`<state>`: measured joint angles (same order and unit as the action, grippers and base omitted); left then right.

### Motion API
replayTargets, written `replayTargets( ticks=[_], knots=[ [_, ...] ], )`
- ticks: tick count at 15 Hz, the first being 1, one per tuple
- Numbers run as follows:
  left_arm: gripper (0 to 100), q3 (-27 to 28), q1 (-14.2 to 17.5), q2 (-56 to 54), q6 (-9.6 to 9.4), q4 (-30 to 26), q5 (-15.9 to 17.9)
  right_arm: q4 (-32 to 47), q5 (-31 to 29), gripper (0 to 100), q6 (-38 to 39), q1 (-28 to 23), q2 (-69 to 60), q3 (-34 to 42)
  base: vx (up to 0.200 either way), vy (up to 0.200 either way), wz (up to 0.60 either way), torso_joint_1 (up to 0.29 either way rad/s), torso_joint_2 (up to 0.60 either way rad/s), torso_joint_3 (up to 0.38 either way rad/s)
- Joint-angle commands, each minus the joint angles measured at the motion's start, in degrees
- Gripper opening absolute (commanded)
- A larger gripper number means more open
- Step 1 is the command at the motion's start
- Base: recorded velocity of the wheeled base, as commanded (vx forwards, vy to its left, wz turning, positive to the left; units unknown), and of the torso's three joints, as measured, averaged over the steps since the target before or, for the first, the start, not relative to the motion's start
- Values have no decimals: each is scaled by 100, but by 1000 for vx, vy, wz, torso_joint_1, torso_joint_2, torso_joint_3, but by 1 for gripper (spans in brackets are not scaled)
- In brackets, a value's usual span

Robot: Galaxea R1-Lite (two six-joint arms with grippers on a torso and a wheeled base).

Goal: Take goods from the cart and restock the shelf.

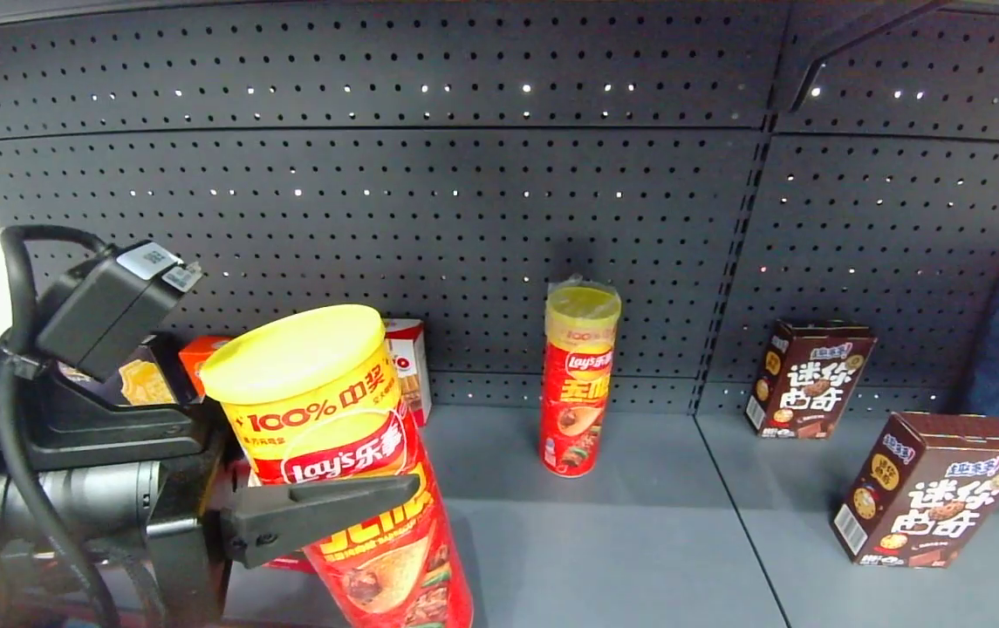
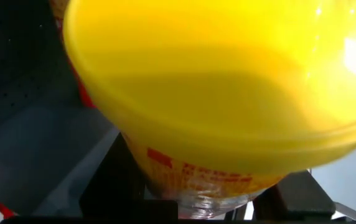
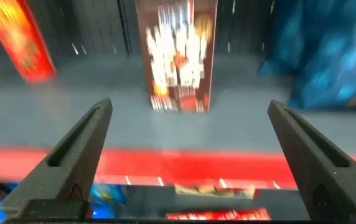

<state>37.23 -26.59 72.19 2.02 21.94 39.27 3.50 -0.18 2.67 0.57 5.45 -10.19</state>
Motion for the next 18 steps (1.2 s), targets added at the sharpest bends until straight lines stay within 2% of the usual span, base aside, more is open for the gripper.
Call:
replayTargets(
  ticks=[1, 5, 7, 8, 9, 10, 11, 13, 16, 18],
  knots=[
    [0, -76, -22, -39, -44, 3, -33, 1004, 1, 100, -144, 628, 1116, -1644, 0, 0, 0, 0, 0, 0],
    [0, -40, -22, -21, -35, -94, -33, 1223, 572, 100, -917, 1419, 2777, -2620, 0, 0, 0, 0, 0, 0],
    [0, -14, -22, -3, 0, -85, -33, 1021, 590, 100, -1172, 1841, 3419, -2751, 0, 0, 0, 0, 0, 0],
    [0, -32, -22, 14, 35, -94, -42, 520, 634, 100, -1225, 2360, 4034, -2901, 0, 0, 0, 0, 0, 0],
    [0, -14, -22, 32, 114, -67, -68, 265, 651, 100, -1216, 2641, 4500, -2945, 0, 0, 0, 0, 0, 0],
    [0, -14, -22, 32, 114, -67, -68, 265, 651, 100, -1216, 2641, 4500, -2945, 0, 0, 0, 0, 0, 0],
    [0, 109, 4, 137, 132, -41, -112, -367, 704, 100, -1225, 2782, 5361, -3138, 0, 0, 0, 0, 0, 0],
    [0, 109, 4, 102, 123, -94, -147, -754, 932, 100, -1243, 2957, 6100, -3498, 0, 0, 0, 0, 0, 0],
    [0, 109, -22, 93, 140, -94, -139, -728, 994, 100, -1436, 3186, 6847, -4342, 0, 0, 0, 0, 0, 0],
    [0, 109, -31, 84, 132, -94, -121, -719, 1029, 100, -1524, 3212, 7163, -4553, 0, 0, 0, 0, 0, 0]
  ],
)
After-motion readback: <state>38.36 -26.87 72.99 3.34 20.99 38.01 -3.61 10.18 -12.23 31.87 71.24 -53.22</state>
